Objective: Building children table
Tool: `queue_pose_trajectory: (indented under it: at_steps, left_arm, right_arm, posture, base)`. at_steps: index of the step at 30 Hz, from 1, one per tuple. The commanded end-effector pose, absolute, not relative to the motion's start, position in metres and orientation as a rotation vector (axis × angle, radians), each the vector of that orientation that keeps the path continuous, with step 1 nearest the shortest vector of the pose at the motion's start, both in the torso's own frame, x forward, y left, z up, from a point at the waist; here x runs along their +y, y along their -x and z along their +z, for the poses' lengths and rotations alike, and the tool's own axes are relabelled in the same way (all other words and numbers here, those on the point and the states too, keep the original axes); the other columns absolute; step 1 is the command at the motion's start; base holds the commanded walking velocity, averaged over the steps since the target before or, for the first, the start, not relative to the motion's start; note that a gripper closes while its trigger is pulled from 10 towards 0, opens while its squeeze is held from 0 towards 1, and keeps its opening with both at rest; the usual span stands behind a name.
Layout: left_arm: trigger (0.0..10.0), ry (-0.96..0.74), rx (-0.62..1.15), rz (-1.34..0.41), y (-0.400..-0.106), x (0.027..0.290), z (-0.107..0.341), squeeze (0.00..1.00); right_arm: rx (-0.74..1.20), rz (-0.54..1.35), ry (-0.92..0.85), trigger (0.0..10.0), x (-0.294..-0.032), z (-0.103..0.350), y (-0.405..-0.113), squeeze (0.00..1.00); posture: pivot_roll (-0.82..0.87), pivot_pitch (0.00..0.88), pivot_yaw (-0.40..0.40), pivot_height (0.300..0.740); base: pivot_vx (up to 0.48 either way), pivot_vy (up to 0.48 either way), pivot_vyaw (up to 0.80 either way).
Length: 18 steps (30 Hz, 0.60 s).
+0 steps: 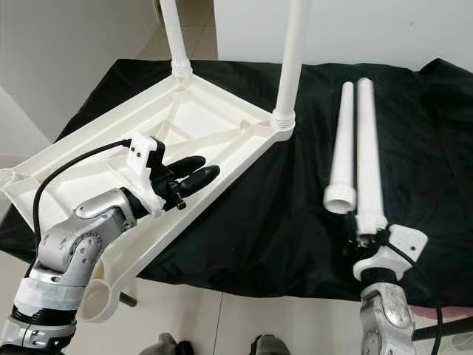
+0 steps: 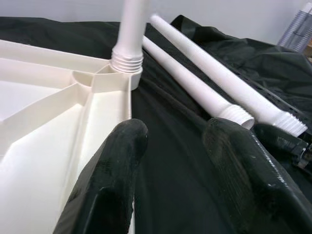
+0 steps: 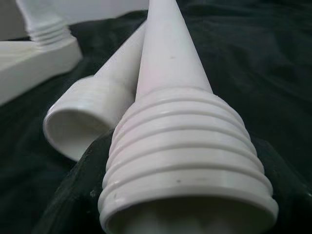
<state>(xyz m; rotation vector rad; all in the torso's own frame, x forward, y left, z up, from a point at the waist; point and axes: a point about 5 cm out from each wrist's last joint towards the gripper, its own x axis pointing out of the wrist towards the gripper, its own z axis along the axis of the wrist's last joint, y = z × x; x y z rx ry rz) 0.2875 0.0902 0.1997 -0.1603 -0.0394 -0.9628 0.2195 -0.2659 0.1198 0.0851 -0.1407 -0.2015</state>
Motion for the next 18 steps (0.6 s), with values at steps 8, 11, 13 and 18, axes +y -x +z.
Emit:
queue_pose_trajectory:
  at_steps: [8, 11, 13, 18]
  left_arm:
    - [10.0, 0.153, -0.045, -0.959, -0.287, 0.093, 0.201, 0.00]
    - [10.0, 0.169, -0.055, -0.980, -0.290, 0.092, 0.208, 0.00]
    - [10.0, 0.174, -0.059, -0.991, -0.291, 0.091, 0.209, 0.00]
    - [10.0, 0.237, -0.095, -1.061, -0.293, 0.093, 0.225, 1.00]
  right_arm:
    - [-0.336, -0.329, 0.059, 10.0, -0.267, 0.147, -0.221, 0.00]
    - [-0.479, -0.273, 0.081, 10.0, -0.246, 0.180, -0.240, 0.00]
    - [-0.509, -0.248, 0.074, 10.0, -0.240, 0.188, -0.244, 0.00]
    - [-0.615, -0.110, 0.061, 10.0, -0.212, 0.219, -0.264, 0.00]
  posture:
    - [-0.08, 0.090, 0.089, 0.740]
    - [-0.08, 0.084, 0.103, 0.740]
    - [-0.07, 0.078, 0.104, 0.740]
    - [-0.06, 0.061, 0.099, 0.740]
  base:
    - [0.000, 0.000, 0.00]
    - [0.000, 0.000, 0.00]
    - [0.000, 0.000, 0.00]
    - [0.000, 0.000, 0.00]
